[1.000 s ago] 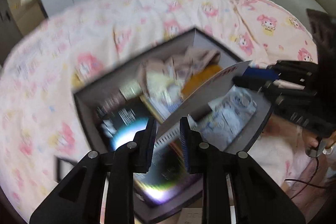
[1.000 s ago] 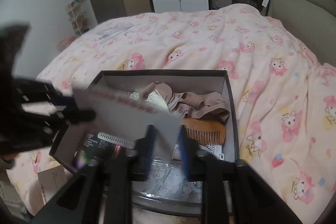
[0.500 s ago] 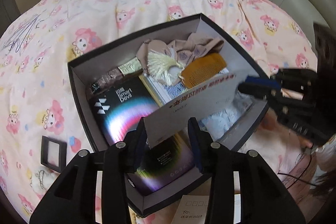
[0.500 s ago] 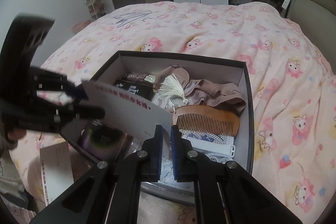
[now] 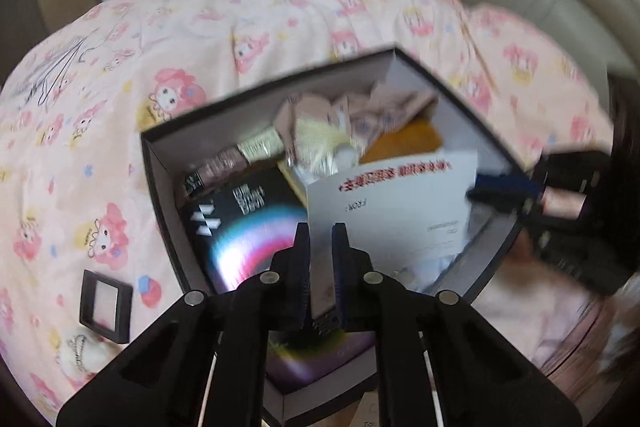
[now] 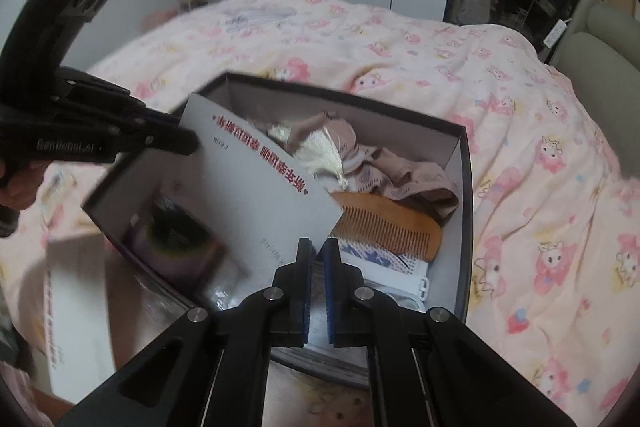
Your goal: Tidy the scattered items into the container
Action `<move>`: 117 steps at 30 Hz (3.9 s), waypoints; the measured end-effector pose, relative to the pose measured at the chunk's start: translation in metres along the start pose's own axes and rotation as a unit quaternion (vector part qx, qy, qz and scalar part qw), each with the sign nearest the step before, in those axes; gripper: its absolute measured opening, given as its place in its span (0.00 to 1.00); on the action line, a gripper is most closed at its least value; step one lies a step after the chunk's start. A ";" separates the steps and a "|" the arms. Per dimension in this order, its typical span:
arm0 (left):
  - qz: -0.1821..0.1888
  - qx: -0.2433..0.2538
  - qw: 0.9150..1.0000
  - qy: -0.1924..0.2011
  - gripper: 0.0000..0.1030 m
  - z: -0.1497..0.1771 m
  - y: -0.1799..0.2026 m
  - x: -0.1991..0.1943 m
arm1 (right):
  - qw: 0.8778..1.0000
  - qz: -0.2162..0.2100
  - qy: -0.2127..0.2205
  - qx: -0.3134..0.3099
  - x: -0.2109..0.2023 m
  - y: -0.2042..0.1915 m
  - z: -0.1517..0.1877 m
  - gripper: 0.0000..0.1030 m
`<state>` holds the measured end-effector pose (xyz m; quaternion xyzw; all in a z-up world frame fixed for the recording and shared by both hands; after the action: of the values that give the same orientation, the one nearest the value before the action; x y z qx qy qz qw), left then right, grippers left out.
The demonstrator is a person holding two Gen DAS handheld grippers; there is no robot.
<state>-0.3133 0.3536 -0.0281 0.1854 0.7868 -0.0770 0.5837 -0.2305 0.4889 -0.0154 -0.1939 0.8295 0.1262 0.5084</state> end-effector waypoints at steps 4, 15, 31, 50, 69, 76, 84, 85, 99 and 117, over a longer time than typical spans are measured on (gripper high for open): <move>-0.009 0.026 1.000 0.002 0.04 0.007 0.007 0.004 | 0.993 -0.107 0.013 0.046 -0.015 0.015 -0.006 0.04; -0.079 0.043 0.994 0.070 0.01 -0.006 0.008 -0.054 | 0.991 -0.128 -0.021 0.045 0.000 -0.014 -0.036 0.32; 0.090 0.057 0.993 -0.047 0.04 -0.024 0.082 0.020 | 0.983 -0.131 -0.013 0.128 -0.012 0.018 -0.013 0.33; 0.148 -0.239 0.952 -0.122 0.30 -0.053 -0.033 0.093 | 0.945 -0.169 -0.191 0.204 0.068 0.020 0.014 0.33; 0.186 -0.239 0.951 -0.068 0.31 -0.048 -0.053 0.079 | 0.956 -0.119 -0.077 0.257 0.048 0.061 -0.020 0.09; 0.150 -0.187 0.968 -0.077 0.31 -0.056 -0.031 0.080 | 0.964 -0.062 -0.105 0.237 0.062 0.081 -0.032 0.13; 0.151 -0.258 0.953 -0.047 0.31 -0.061 -0.049 0.079 | 0.966 -0.056 -0.112 0.227 0.065 0.073 -0.029 0.17; 0.168 -0.261 0.948 -0.064 0.31 -0.058 -0.048 0.086 | 0.966 -0.052 -0.115 0.227 0.066 0.073 -0.030 0.17; 0.178 -0.225 0.955 -0.069 0.32 -0.039 -0.037 0.062 | 0.972 -0.004 -0.129 0.195 0.081 0.075 -0.056 0.32; 0.179 -0.224 0.952 -0.109 0.19 -0.022 -0.023 0.078 | 0.969 -0.041 -0.134 0.203 0.086 0.069 -0.051 0.32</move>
<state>-0.3608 0.3558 -0.0971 0.1779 0.6691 0.1867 0.6970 -0.3373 0.5126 -0.0685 -0.1019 0.7532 -0.0413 0.6486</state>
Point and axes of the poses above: each gripper's, at about its wrist camera, not at the fingertips, and x roughly the way its jaws point, y to its right, z to its underside, the point moved 7 cm from there along x, roughly the way its jaws point, and after that the axes turned 11 degrees about -y, right-handed, at the moved point
